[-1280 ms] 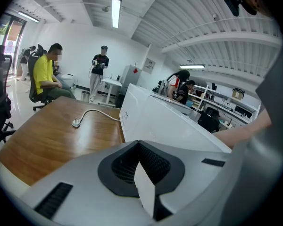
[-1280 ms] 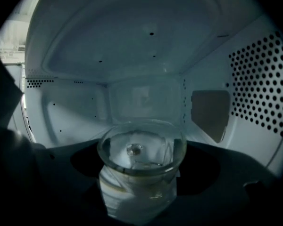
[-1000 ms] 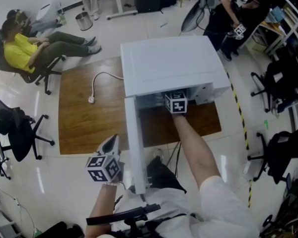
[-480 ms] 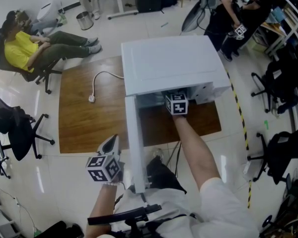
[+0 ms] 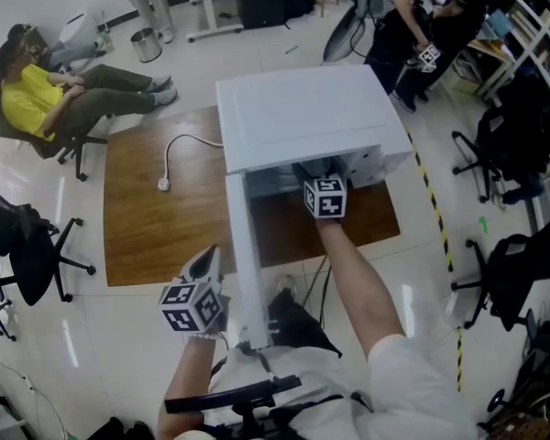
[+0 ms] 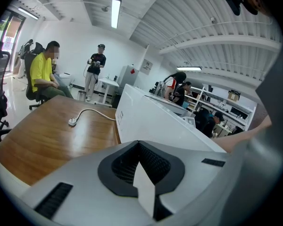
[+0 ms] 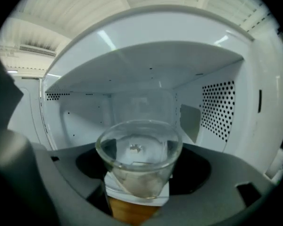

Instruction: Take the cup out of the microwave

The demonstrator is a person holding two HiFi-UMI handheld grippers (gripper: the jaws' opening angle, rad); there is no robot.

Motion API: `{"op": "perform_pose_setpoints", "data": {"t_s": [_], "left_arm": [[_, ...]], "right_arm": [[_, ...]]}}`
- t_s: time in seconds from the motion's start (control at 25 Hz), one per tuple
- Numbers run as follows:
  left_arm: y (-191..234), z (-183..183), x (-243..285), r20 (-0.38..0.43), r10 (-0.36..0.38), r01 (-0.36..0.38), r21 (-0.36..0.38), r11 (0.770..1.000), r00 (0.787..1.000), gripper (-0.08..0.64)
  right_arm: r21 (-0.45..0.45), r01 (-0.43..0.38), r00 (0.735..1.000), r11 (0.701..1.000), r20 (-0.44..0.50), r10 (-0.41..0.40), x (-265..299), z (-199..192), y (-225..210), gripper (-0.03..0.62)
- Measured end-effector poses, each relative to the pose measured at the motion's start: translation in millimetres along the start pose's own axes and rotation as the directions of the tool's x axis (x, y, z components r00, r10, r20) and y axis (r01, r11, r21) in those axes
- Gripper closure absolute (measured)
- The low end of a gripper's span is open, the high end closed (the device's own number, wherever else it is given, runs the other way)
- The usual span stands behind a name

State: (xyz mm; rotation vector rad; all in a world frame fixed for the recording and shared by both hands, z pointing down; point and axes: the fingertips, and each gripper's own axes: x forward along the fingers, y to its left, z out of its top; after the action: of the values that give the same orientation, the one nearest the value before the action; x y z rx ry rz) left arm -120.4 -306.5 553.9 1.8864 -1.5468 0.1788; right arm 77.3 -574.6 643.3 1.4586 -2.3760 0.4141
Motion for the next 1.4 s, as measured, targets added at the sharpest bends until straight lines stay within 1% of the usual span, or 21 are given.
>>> {"op": "perform_pose_setpoints", "data": {"t_s": [0.28,0.76,0.96,1.4], "left_arm": [[-1,-2,-11,0.003,-0.034,0.034,0.009,0.999,0.999,0.572],[-4,-3,-40,0.026,-0.093,0.093,0.035,0.995,0.995,0.572],[-7,-4,-54,0.041,-0.126,0.124,0.044,0.991,0.991,0.572],[-16,-12,-81,0.049,-0.205,0.202,0.054,0.978,0.978,0.572]], "right_arm": [[0.025,0.018,0.999,1.000,0.042,-0.019,-39,5,10,0.215],[0.067,0.058,0.996,0.996,0.071,-0.063,-123,2,38,0.215],[0.084,0.066,0.993,0.994,0.090,-0.073,-164,3,54,0.215],[0.164,0.090,0.984,0.982,0.137,-0.113,-253,5,82,0.216]]}}
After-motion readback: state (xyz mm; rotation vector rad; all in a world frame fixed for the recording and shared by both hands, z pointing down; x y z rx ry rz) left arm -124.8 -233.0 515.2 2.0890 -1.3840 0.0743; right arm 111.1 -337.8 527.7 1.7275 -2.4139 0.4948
